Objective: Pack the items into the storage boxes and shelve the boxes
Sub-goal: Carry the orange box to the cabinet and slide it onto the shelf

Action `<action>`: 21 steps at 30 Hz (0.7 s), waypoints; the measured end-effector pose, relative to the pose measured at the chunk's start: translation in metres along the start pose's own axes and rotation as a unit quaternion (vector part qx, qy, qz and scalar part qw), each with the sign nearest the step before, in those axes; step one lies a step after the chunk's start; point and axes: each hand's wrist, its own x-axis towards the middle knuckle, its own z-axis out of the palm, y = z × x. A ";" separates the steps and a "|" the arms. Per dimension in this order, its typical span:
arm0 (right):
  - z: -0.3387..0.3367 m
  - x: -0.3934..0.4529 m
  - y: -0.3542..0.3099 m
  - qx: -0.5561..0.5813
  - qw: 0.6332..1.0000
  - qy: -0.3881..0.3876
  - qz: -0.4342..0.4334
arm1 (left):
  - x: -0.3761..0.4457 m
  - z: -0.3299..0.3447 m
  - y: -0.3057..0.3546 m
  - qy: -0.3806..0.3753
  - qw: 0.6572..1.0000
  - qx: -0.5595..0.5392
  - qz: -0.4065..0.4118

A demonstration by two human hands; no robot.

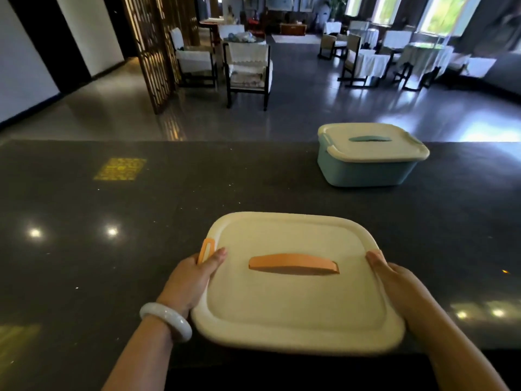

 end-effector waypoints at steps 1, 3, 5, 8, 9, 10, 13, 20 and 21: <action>-0.002 -0.005 0.007 0.014 1.000 0.006 0.004 | -0.002 0.002 0.000 -0.009 1.000 -0.008 -0.003; -0.005 -0.011 0.018 0.047 0.999 0.017 0.008 | -0.007 0.009 -0.001 -0.009 1.000 -0.021 -0.004; -0.011 -0.017 0.024 0.081 0.996 0.026 0.019 | -0.014 0.017 -0.001 -0.001 1.000 -0.024 -0.001; -0.031 -0.021 0.034 0.107 0.994 0.022 0.033 | -0.025 0.032 0.005 -0.006 1.000 -0.016 -0.002; -0.041 -0.022 0.039 0.112 0.993 0.022 0.036 | -0.028 0.040 0.009 -0.013 1.000 -0.008 -0.001; -0.051 -0.022 0.046 0.115 0.992 0.025 0.038 | -0.031 0.048 0.013 -0.017 1.000 0.000 0.002; -0.088 -0.026 0.074 0.135 0.989 0.042 0.045 | -0.040 0.086 0.029 -0.033 0.999 0.014 0.009; -0.224 -0.047 0.163 0.206 0.970 0.125 0.032 | -0.083 0.246 0.075 -0.089 0.996 0.002 0.031; -0.252 -0.052 0.179 0.218 0.965 0.141 0.023 | -0.091 0.278 0.082 -0.097 0.994 0.000 0.040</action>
